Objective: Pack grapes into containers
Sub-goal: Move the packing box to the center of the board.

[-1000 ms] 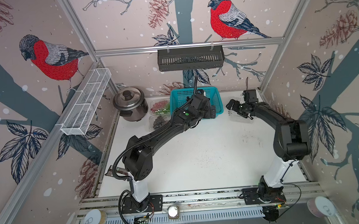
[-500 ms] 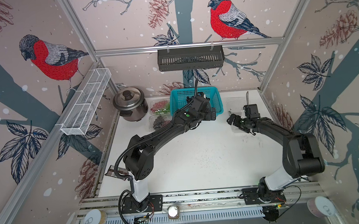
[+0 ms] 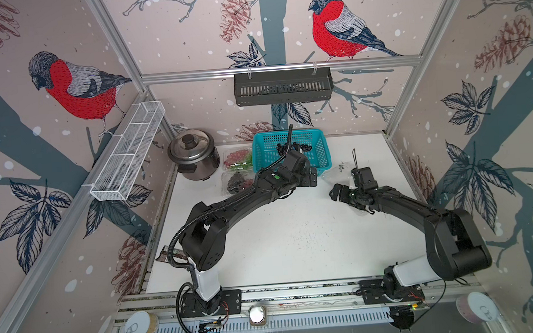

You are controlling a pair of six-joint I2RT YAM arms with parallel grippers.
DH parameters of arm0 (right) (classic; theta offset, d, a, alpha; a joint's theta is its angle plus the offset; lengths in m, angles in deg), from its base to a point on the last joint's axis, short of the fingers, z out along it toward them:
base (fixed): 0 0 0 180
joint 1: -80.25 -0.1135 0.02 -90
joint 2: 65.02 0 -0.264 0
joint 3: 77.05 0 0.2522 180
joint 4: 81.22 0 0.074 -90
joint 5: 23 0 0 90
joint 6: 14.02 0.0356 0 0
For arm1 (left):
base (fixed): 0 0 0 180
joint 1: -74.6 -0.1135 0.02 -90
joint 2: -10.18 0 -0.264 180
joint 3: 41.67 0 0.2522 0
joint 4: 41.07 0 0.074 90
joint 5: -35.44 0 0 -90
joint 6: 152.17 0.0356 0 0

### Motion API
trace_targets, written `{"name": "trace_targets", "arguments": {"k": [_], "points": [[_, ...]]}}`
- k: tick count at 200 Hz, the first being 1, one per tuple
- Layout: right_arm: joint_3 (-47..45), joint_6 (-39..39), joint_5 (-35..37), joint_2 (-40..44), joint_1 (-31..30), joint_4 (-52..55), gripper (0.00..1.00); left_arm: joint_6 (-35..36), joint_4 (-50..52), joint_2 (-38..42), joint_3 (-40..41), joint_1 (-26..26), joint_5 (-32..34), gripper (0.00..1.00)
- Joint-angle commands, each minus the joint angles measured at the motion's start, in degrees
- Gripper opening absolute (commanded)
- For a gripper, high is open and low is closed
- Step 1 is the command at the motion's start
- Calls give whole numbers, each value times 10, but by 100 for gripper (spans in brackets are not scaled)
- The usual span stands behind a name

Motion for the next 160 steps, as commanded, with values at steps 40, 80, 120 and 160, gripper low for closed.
{"name": "trace_targets", "arguments": {"k": [40,80,120,160], "points": [[-20,128,2,-6,-116,-67,100,-63,-19,47,78,-47,-25,97],[35,153,13,-62,-192,-81,100,-87,-48,94,151,-91,-59,97],[93,152,13,-122,-247,-83,100,-91,-45,122,187,-112,-61,97],[134,125,41,-117,-267,-30,100,-99,-61,139,220,-132,-86,97]]}}
